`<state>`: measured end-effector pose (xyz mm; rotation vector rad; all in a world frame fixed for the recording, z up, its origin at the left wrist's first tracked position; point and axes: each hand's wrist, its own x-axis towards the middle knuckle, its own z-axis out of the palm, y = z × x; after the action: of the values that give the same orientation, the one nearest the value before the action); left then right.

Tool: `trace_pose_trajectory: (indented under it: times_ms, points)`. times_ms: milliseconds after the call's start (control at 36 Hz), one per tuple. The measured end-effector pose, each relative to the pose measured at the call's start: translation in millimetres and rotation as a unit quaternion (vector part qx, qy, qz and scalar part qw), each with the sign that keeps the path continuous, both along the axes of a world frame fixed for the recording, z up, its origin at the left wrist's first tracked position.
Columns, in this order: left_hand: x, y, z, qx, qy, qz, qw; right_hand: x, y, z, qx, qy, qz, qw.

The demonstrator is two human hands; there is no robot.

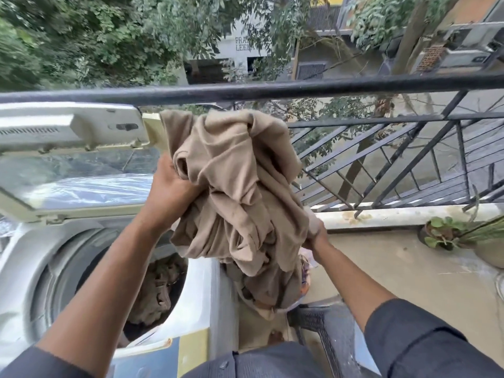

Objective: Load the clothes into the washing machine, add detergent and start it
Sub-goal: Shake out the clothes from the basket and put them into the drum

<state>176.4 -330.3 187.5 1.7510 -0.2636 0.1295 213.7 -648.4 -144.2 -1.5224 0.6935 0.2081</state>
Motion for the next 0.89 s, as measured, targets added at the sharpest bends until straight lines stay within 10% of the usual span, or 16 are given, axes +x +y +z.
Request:
trace_pose_trajectory:
  times_ms: [389, 667, 889]
  points:
    - [1.7, -23.1, -54.7, 0.388, 0.081, 0.112, 0.911, -45.1, 28.3, 269.2, -0.012, -0.160, 0.026, 0.987]
    - [10.7, -20.3, -77.6, 0.258, 0.176, -0.185, 0.932, -67.5, 103.1, 308.7, -0.110, -0.203, 0.134, 0.964]
    - [-15.4, -38.4, -84.2, 0.228, 0.068, 0.042, 0.970, -70.7, 112.1, 314.1, -0.162, -0.237, 0.255, 0.923]
